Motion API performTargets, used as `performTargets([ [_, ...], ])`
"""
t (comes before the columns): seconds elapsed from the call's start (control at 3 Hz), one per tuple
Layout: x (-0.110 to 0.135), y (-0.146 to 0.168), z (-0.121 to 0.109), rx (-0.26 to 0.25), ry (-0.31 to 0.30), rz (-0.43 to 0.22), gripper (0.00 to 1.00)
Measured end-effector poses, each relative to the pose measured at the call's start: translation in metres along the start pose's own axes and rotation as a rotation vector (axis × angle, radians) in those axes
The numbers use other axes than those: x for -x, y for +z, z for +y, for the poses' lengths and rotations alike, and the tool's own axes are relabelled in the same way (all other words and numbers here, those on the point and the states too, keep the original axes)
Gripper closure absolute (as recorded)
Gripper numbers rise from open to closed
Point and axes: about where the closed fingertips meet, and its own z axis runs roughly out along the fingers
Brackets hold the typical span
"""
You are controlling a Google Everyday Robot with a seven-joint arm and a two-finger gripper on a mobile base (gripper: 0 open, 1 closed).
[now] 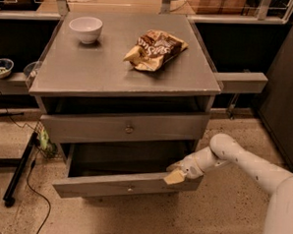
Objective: Open middle drawer
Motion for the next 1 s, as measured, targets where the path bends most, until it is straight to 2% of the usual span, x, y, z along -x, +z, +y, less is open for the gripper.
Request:
performTargets([
  [1.0,-0.0012,0.0008,0.0035,-0.003,0.004,-0.011,1.00],
])
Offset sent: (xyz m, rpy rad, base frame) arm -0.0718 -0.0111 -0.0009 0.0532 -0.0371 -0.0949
